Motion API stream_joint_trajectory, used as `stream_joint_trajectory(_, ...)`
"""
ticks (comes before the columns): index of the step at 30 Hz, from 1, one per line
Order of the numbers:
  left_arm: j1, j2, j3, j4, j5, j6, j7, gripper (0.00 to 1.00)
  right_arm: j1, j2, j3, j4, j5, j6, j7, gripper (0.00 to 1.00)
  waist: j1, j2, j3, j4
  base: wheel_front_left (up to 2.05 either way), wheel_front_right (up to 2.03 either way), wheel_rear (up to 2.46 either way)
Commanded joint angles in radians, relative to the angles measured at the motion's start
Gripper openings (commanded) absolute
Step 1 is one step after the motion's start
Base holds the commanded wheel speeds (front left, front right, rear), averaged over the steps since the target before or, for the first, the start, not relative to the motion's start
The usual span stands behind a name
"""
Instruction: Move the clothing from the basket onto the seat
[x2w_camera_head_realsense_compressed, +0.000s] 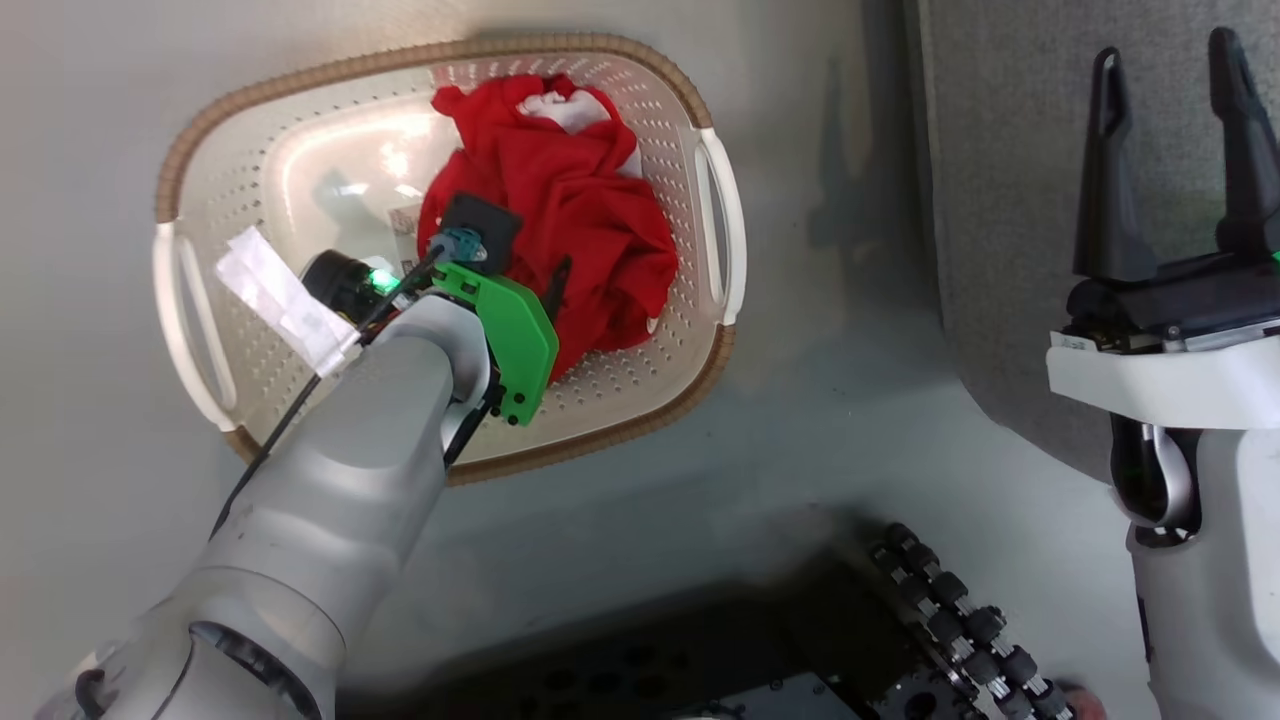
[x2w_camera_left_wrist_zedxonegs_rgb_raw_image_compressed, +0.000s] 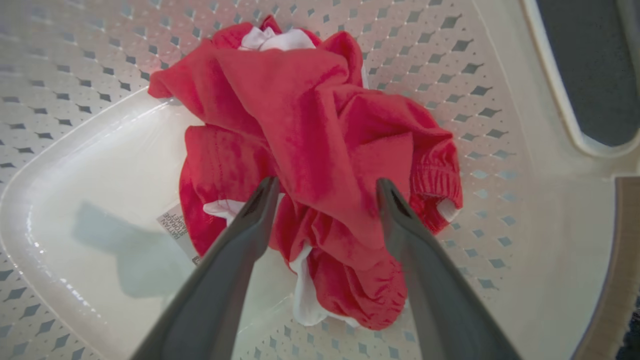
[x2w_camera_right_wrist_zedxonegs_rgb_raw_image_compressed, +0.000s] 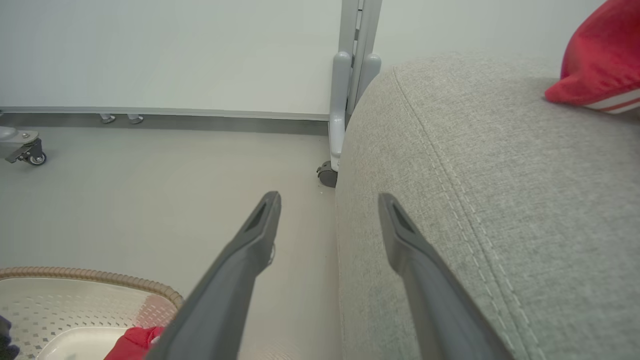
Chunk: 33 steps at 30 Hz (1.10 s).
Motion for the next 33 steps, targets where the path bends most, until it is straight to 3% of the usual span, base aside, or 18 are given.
stream_joint_trajectory(1,-0.027,0.008,-0.004,0.016,-0.013,-0.001,-0.003,1.0,-0.017,-0.009,0.003,-0.021,-0.015,-0.001,-0.003,1.0,-0.0002,0.0,0.059,-0.033,0.0,0.0,0.0)
stream_joint_trajectory(9,-0.059,0.007,-0.005,0.066,-0.074,-0.001,-0.037,1.0,-0.04,-0.028,0.032,-0.139,-0.034,-0.001,-0.003,1.0,-0.0002,0.0,0.103,-0.032,0.0,0.0,0.0)
stream_joint_trajectory(15,-0.059,0.007,-0.044,0.024,-0.107,-0.001,-0.084,1.0,-0.028,-0.029,0.034,-0.17,-0.032,-0.001,-0.003,1.0,-0.0002,0.0,0.116,-0.02,0.0,0.0,0.0)
stream_joint_trajectory(16,-0.065,0.008,-0.055,0.019,-0.107,-0.001,-0.103,0.68,-0.021,-0.032,0.036,-0.169,-0.034,-0.001,-0.003,1.0,-0.0002,0.0,0.117,-0.018,0.0,0.0,0.0)
stream_joint_trajectory(17,-0.071,0.007,-0.07,0.007,-0.097,-0.001,-0.121,0.25,-0.018,-0.032,0.039,-0.167,-0.038,-0.001,-0.003,1.0,-0.0002,0.0,0.118,-0.017,0.0,0.0,0.0)
stream_joint_trajectory(18,-0.075,0.006,-0.086,-0.001,-0.092,-0.001,-0.138,0.0,-0.014,-0.034,0.041,-0.165,-0.043,-0.001,-0.003,1.0,-0.0002,0.0,0.119,-0.015,0.0,0.0,0.0)
stream_joint_trajectory(24,-0.091,0.019,-0.105,-0.036,-0.09,-0.001,-0.179,0.0,-0.011,-0.025,0.04,-0.158,-0.05,-0.001,-0.003,1.0,-0.0002,0.0,0.116,-0.013,0.0,0.0,0.0)
stream_joint_trajectory(33,0.036,0.089,0.053,-0.223,0.063,0.004,-0.178,0.0,-0.021,0.011,0.045,-0.112,-0.022,-0.001,-0.003,1.0,-0.0002,0.0,-0.015,-0.01,0.0,0.0,0.0)
